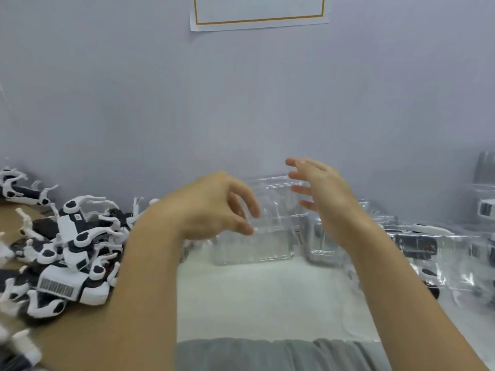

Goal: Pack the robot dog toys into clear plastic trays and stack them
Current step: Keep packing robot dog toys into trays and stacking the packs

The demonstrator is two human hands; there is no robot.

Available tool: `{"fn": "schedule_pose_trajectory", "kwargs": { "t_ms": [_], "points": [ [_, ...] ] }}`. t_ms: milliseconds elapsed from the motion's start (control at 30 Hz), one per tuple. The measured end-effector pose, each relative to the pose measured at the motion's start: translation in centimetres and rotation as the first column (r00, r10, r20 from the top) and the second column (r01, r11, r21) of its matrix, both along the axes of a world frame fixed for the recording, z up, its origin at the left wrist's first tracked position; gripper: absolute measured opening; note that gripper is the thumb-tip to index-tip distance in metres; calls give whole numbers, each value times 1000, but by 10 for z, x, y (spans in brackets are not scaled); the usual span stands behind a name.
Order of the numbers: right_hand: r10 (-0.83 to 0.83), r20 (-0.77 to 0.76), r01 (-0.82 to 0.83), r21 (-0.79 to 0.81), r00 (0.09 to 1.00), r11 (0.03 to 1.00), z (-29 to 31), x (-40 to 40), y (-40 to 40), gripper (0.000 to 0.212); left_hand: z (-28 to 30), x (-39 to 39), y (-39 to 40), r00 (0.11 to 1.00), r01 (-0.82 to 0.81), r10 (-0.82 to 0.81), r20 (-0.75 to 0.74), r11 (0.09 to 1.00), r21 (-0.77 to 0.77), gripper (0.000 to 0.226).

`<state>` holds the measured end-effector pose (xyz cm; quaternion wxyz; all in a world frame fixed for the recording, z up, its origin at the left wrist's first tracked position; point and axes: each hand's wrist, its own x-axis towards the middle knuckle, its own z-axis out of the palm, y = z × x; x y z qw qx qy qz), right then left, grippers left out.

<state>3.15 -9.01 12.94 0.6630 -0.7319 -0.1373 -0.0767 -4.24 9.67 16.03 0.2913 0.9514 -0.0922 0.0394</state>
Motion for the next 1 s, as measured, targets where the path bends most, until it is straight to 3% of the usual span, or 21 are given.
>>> {"fn": "schedule_pose_trajectory", "kwargs": {
  "t_ms": [200,367,467,533,567,633,700,767,900,1000],
  "points": [
    [39,37,-32,-152,999,988,-4,-2,2,22,-35,27,-50,965,160,-102,-241,959,234,23],
    [87,36,-71,-306,996,949,-13,3,-1,19,-51,39,-56,945,162,-92,-315,965,204,48],
    [103,25,-82,-440,994,894,-17,4,-4,21,-51,43,-23,977,27,-8,-211,996,87,38],
    [130,-5,-112,-537,992,836,-20,4,-5,23,-59,49,6,986,-161,155,-60,981,-108,27],
    [146,-26,-134,-585,989,800,-22,4,-5,24,-67,54,20,961,-264,277,27,938,-223,21],
    [181,-82,-190,-657,980,730,-25,2,-5,27,-89,62,43,826,-440,543,148,787,-432,12],
    [205,-124,-233,-682,971,694,-27,1,-3,29,-113,67,55,684,-550,719,124,620,-560,15],
    [215,-126,-242,-688,968,684,-29,1,-2,29,-135,71,56,665,-548,741,94,570,-613,30],
    [226,-116,-241,-701,967,671,-30,1,0,27,-158,75,51,780,-479,617,99,692,-540,58],
    [227,-111,-237,-707,968,666,-32,1,-1,27,-158,78,55,728,-511,671,143,670,-539,46]
  ]
}}
